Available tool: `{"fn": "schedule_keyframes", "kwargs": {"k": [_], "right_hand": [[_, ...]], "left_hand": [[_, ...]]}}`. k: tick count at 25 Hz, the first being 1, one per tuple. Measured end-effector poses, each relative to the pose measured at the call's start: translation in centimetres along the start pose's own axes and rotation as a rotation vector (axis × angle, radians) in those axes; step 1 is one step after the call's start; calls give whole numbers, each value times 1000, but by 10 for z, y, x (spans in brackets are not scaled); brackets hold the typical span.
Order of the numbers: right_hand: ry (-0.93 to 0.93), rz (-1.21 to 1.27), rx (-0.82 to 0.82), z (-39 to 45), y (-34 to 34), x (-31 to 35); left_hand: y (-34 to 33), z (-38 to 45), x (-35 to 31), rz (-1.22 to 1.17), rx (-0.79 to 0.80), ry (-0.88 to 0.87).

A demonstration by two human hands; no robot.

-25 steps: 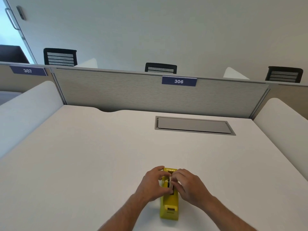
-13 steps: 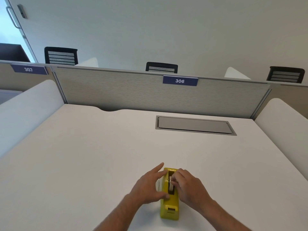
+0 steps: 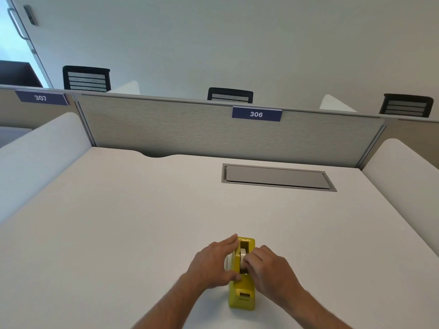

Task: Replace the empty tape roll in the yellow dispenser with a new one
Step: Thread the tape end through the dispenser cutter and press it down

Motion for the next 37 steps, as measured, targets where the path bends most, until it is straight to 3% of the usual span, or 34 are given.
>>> {"fn": "schedule_keyframes", "kwargs": {"k": [18,29,37], "right_hand": [[8,45,-46,6,-1,-3],[124,-17,-34,6,1,-3],[41,66,-36,5,-3,-3]], "left_hand": [[-4,1,5,-42,-19,22],[-8,3,-3,-84,-82,12],[-8,5,-5,-94,-117,25]]}}
Point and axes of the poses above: each hand's wrist, its own z-axis towards the middle knuckle, its own y-axis out of the back of the hand, x = y × z, the point moved 2 cm from there along z, towards the middle knuckle, and after that the axes turned 7 degrees about -y, right-handed, at the moved point
